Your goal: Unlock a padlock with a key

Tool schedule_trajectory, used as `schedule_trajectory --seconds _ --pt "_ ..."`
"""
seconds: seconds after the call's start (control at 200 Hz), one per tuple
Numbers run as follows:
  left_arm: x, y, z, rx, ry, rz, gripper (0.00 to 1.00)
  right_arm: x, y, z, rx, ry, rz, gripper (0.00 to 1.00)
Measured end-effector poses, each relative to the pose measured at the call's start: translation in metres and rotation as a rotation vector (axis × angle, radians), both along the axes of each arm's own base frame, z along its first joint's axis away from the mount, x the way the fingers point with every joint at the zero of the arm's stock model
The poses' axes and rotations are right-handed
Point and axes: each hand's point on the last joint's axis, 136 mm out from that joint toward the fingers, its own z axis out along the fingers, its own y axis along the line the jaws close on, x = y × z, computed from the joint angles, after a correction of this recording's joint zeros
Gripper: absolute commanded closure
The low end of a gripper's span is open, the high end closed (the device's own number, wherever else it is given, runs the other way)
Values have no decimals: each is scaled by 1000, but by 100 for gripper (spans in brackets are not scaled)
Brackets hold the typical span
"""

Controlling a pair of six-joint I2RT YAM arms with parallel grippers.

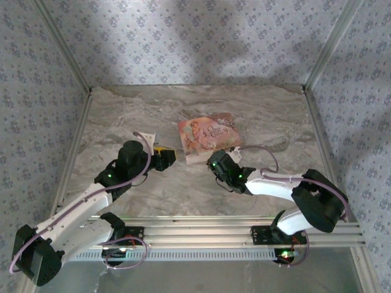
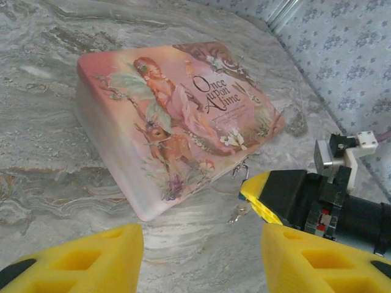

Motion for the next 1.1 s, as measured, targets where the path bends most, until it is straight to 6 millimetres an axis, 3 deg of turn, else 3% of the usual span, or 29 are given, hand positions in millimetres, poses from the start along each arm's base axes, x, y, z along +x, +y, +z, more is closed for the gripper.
schedule_trajectory --seconds 0.16,0.425,0.774,1.099 --pt "-5 -2 -4 -18 3 -29 46 -2 0 -3 29 20 -26 100" --pt "-11 -1 -18 -25 21 -39 46 -9 -8 -29 55 86 -87 100" --pt "-10 -2 -17 -34 7 -40 46 -8 -12 -28 115 81 -134 100" --pt "-12 -1 -21 -29 10 -44 45 -9 -27 -22 33 77 -164 100"
